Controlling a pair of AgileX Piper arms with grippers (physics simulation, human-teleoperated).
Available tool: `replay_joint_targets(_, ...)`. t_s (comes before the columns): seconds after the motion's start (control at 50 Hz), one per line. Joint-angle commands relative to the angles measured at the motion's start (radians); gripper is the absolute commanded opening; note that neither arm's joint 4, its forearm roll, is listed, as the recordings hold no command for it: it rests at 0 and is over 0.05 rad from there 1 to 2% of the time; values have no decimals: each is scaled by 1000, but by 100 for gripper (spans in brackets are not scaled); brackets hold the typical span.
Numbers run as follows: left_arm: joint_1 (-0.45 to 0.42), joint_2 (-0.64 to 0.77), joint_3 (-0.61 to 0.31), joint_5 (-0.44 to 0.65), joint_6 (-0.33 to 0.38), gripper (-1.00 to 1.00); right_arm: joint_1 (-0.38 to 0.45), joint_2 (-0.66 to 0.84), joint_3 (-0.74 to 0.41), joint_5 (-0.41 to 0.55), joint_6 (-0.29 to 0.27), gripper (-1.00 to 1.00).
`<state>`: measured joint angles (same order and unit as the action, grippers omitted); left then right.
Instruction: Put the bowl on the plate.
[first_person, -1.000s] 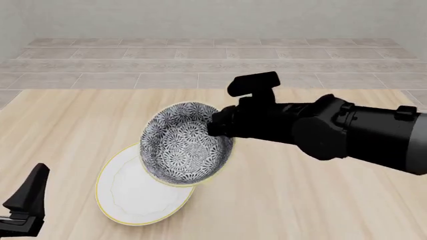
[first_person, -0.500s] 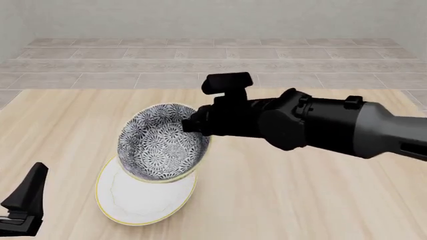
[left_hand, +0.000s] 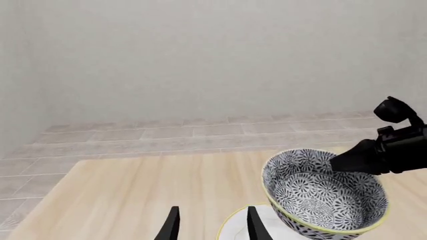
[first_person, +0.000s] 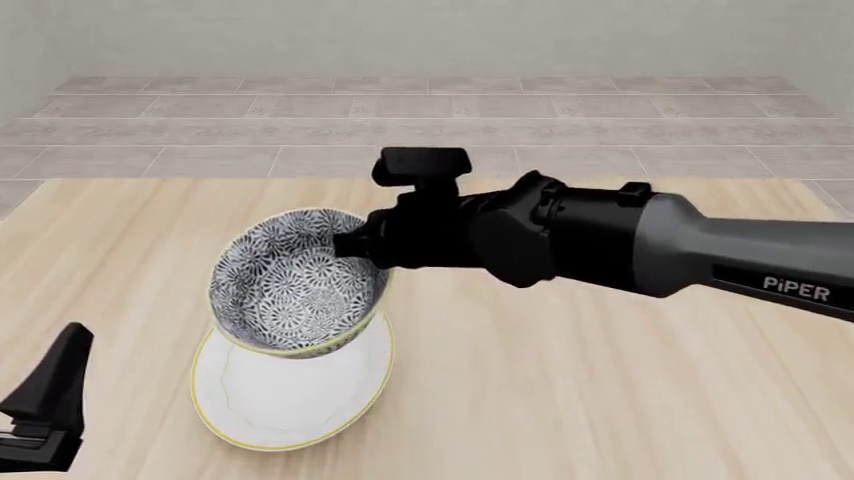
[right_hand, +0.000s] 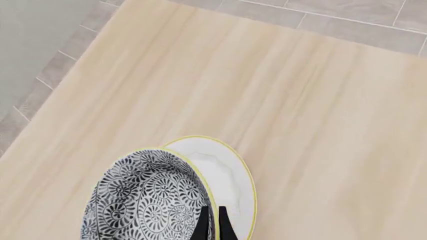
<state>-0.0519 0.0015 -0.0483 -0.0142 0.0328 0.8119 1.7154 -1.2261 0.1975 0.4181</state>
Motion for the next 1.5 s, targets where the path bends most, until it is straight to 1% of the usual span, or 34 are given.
replay_joint_targets(0.02, 3, -1, -10, 7, 0, 100, 7, 49, -26, -7, 32, -100)
replay_joint_targets(0.2, 3, -1, -12, 8, -1, 100, -3, 77, -33, -16, 28, -100)
replay_joint_targets(0.54, 2, -1, -15, 9, -1, 100, 3, 149, -44, -42, 65, -100)
replay_joint_targets(0.64, 2, -1, -15, 9, -1, 100, 1, 163, -48, -46, 59, -100)
replay_joint_targets(0.8, 1, -1, -12, 7, -1, 100, 13, 187, -43, -62, 66, -100)
replay_joint_targets(0.96, 1, -1, -11, 6, -1, 100, 22, 199, -31, -84, 77, -100)
replay_joint_targets(1.0, 1, -1, -11, 6, -1, 100, 20, 197, -28, -90, 64, -100)
replay_joint_targets(1.12, 0, -1, -11, 5, -1, 100, 28, 197, -27, -96, 62, -100)
replay_joint_targets(1.5, -1, -1, -13, 6, -2, 100, 41, 202, -22, -112, 78, -100)
